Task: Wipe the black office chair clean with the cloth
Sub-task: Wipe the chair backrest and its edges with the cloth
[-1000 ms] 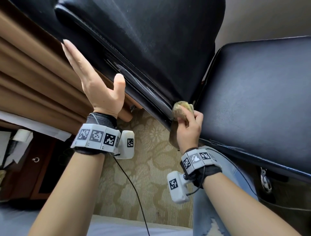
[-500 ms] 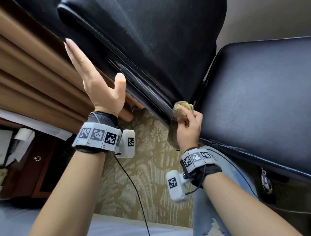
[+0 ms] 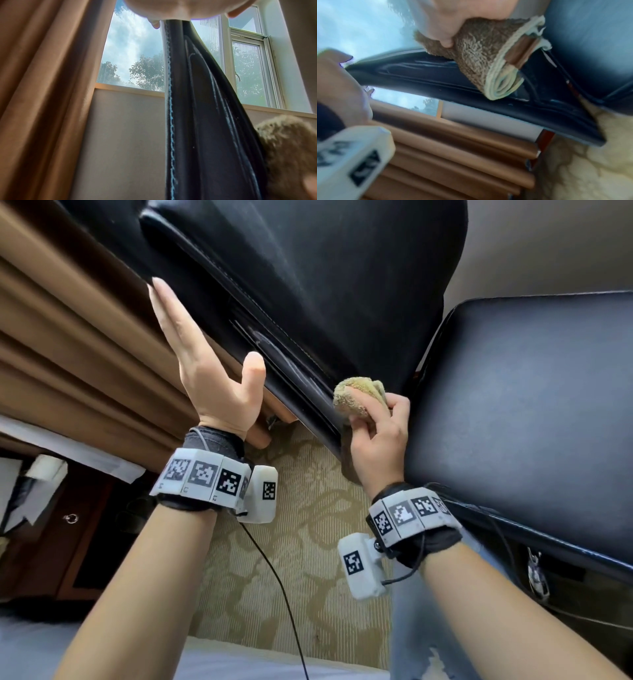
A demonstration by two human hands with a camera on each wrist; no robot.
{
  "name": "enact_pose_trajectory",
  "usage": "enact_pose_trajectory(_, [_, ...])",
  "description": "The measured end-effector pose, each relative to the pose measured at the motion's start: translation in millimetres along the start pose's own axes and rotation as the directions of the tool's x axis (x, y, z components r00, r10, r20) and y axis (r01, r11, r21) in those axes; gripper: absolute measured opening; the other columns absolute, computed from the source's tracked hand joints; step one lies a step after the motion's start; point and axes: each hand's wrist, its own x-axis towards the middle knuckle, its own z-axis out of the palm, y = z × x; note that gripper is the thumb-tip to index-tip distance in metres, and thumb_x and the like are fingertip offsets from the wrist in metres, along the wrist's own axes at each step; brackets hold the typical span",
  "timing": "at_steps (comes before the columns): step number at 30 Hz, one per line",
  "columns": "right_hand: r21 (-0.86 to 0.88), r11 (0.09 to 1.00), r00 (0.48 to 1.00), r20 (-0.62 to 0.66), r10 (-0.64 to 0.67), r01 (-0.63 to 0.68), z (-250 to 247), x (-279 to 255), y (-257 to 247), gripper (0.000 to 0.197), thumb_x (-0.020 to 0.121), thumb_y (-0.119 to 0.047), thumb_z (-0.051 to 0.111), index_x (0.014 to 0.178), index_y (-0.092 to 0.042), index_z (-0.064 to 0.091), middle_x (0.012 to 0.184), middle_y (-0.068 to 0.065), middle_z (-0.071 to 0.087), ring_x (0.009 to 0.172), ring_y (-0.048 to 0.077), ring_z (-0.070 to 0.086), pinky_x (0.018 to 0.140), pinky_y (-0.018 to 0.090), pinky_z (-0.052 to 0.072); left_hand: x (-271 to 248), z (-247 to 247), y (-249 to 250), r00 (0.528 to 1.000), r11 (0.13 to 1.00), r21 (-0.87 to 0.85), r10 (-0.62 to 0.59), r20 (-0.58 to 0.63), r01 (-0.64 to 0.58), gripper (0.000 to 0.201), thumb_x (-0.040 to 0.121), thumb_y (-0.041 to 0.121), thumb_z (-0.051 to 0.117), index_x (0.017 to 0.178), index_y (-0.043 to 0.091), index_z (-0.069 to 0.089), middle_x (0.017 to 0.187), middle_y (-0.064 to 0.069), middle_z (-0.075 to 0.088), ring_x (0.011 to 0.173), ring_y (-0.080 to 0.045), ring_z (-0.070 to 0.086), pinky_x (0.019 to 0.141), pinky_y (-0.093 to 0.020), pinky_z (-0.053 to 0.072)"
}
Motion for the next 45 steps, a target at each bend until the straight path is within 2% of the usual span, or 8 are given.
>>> enact_pose_trajectory(5, [-0.113,0.980,0.983,0.060,0.171,-0.164,-20.5,-15.8,34.3,0.033,0.079,0.013,0.054,0.103,-0.004,0.070,0.101,0.007,0.040,0.095,0.013,0.049,0.091,-0.004,0.028,1.5,1.4,2.4,1.000,1.000,-0.021,-0.018,0.009,0.018,0.091,0.074,0.033,0.046,0.131,-0.029,0.012,0.139,-0.047,0.014,0.134,-0.054,0.017,0.115,-0.039,0.025])
enact_pose_trajectory(8, [-0.164,0.952,0.960,0.066,0.273,-0.260,-32.8,-18.9,40.0,0.035,0.079,0.014,0.053,0.103,-0.005,0.070,0.099,0.008,0.039,0.095,0.024,0.051,0.090,-0.006,0.025,2.7,1.6,3.3,1.000,1.000,0.006,0.004,-0.001,-0.004,0.089,0.073,0.026,0.049,0.128,-0.033,0.012,0.135,-0.051,0.014,0.131,-0.058,0.017,0.113,-0.016,0.015])
enact_pose_trajectory(14, [-0.052,0.998,0.999,0.040,-0.026,0.028,-7.1,17.5,-13.0,0.034,0.079,0.005,0.057,0.109,-0.008,0.068,0.101,0.008,0.038,0.089,-0.002,0.042,0.090,-0.003,0.029,1.5,-3.0,6.7,1.000,0.999,0.035,-0.002,0.021,0.001,0.089,0.066,0.015,0.054,0.127,-0.034,0.013,0.134,-0.052,0.014,0.130,-0.053,0.018,0.106,-0.002,0.010])
enact_pose_trajectory(21, [-0.251,0.965,0.977,0.212,-0.023,0.077,-25.2,12.4,1.8,0.038,0.077,0.006,0.058,0.108,-0.013,0.069,0.099,0.003,0.038,0.086,0.021,0.052,0.082,0.028,0.048,1.7,-1.9,11.7,0.998,0.998,0.038,-0.059,-0.014,0.059,0.088,0.066,0.015,0.055,0.131,-0.030,0.016,0.137,-0.048,0.016,0.132,-0.044,0.020,0.104,0.001,0.011])
enact_pose_trajectory(25, [-0.166,0.967,0.974,0.153,-0.167,0.192,-17.0,33.8,-34.1,0.035,0.077,-0.001,0.055,0.109,-0.011,0.068,0.101,0.012,0.044,0.088,0.006,0.042,0.080,0.015,0.041,1.7,-3.5,13.4,0.998,0.995,0.076,-0.067,-0.014,0.068,0.087,0.066,0.013,0.055,0.131,-0.029,0.017,0.138,-0.047,0.018,0.131,-0.032,0.018,0.102,0.002,0.012])
enact_pose_trajectory(29, [-0.180,0.932,0.924,0.283,-0.256,0.313,9.3,55.6,-69.6,0.037,0.081,-0.020,0.054,0.116,-0.020,0.064,0.108,0.012,0.047,0.094,0.023,0.054,0.068,0.025,0.047,1.7,-10.0,12.1,0.998,0.992,0.114,-0.059,0.026,0.056,0.087,0.065,0.016,0.053,0.131,-0.029,0.019,0.137,-0.047,0.019,0.125,-0.026,0.019,0.098,0.005,0.014])
enact_pose_trajectory(36, [-0.306,0.907,0.891,0.434,-0.137,0.289,-29.2,41.4,-24.8,0.039,0.079,-0.012,0.052,0.114,-0.024,0.066,0.101,0.010,0.046,0.089,0.030,0.053,0.062,0.044,0.054,2.6,-7.2,9.0,0.996,0.986,0.142,-0.084,-0.010,0.085,0.082,0.066,0.009,0.054,0.132,-0.026,0.021,0.137,-0.046,0.022,0.126,-0.026,0.022,0.098,0.005,0.016])
enact_pose_trajectory(45, [-0.157,0.893,0.871,0.346,-0.349,0.421,3.5,76.3,-77.7,0.036,0.079,-0.011,0.055,0.114,-0.017,0.065,0.104,0.015,0.049,0.091,0.030,0.055,0.065,0.038,0.054,2.4,-7.4,1.4,0.997,0.981,0.176,-0.080,-0.013,0.082,0.085,0.066,-0.001,0.066,0.135,-0.023,0.020,0.141,-0.042,0.021,0.127,-0.028,0.026,0.096,0.005,0.017])
